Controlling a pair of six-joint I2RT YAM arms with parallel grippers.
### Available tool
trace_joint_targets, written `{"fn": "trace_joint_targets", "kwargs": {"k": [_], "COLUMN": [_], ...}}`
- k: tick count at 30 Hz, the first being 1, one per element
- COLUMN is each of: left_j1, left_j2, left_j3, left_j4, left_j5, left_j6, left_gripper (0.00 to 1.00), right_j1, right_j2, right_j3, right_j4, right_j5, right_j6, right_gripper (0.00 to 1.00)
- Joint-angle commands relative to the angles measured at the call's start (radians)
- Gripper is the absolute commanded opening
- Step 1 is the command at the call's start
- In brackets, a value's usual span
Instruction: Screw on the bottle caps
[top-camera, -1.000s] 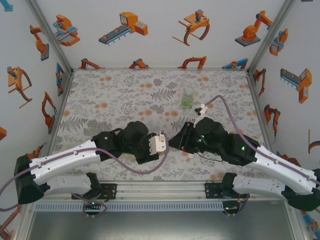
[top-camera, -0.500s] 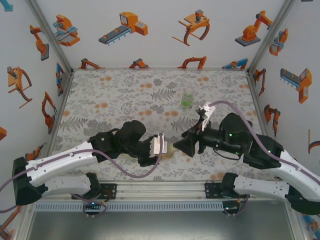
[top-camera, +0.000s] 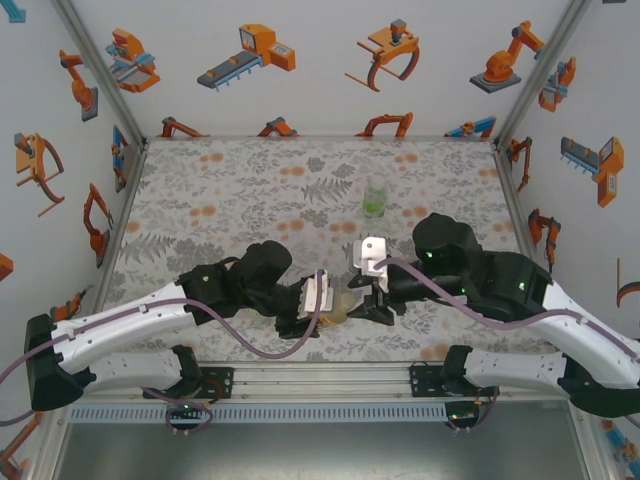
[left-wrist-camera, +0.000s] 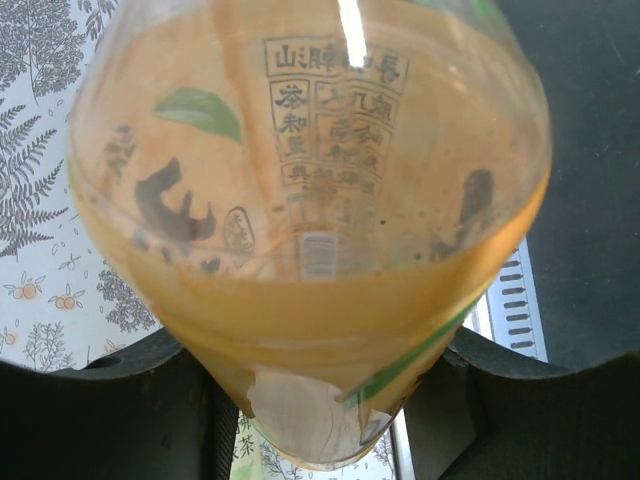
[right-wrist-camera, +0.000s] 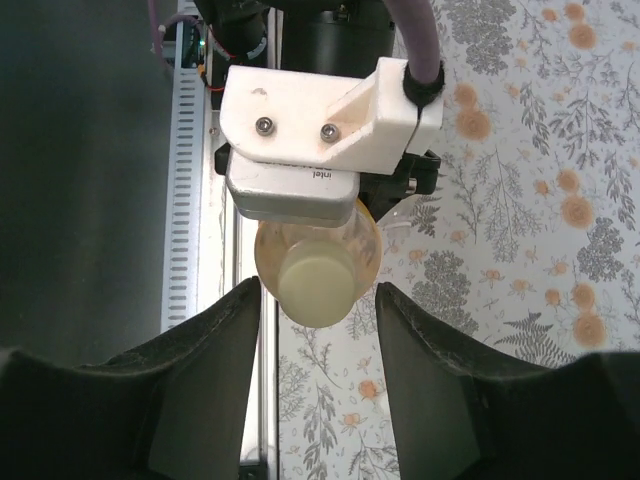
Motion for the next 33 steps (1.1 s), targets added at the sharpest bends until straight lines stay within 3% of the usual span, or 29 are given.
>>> {"fn": "trace_joint_targets", "kwargs": {"k": [1, 11, 14, 25, 27, 30, 33], "left_j1": [-0.005, -0.004, -0.005, -0.004, -0.004, -0.005, -0.005], "left_j2": [-0.021, -0.040, -0.041, -0.036, -0.036, -0.038, -0.040], "left_j3": [0.025, 0.018, 0.015, 0.013, 0.013, 0.013, 0.007], "left_j4": [-0.016, -0.017, -0.017, -0.017, -0.017, -0.017, -0.010], "left_j5": [0.033, 0.026, 0.023, 0.023, 0.023, 0.018, -0.008], "left_j6": [0.019, 0.019, 0.018, 0.017, 0.017, 0.016, 0.009], "left_gripper": [0.00, 0.00, 0.00, 0.00, 0.00, 0.00, 0.00], "right_j1": [0.003, 0.003, 0.002, 0.003, 0.003, 0.003, 0.002], "right_j2": [-0.010, 0.000, 0.002, -0.017, -0.018, -0.018, -0.031], "right_j3": [-0.003, -0.043, -0.049, -0.089, -0.090, -0.096, -0.123], "right_j4": [0.037, 0.080, 0.089, 0.172, 0.172, 0.171, 0.207], "right_j5": [-0.014, -0.061, -0.069, -0.090, -0.091, -0.065, 0.032], "right_j6": [-0.020, 0.028, 0.036, 0.095, 0.099, 0.118, 0.202], "right_gripper": [0.45, 0.42, 0.37, 0.40, 0.36, 0.22, 0.00]}}
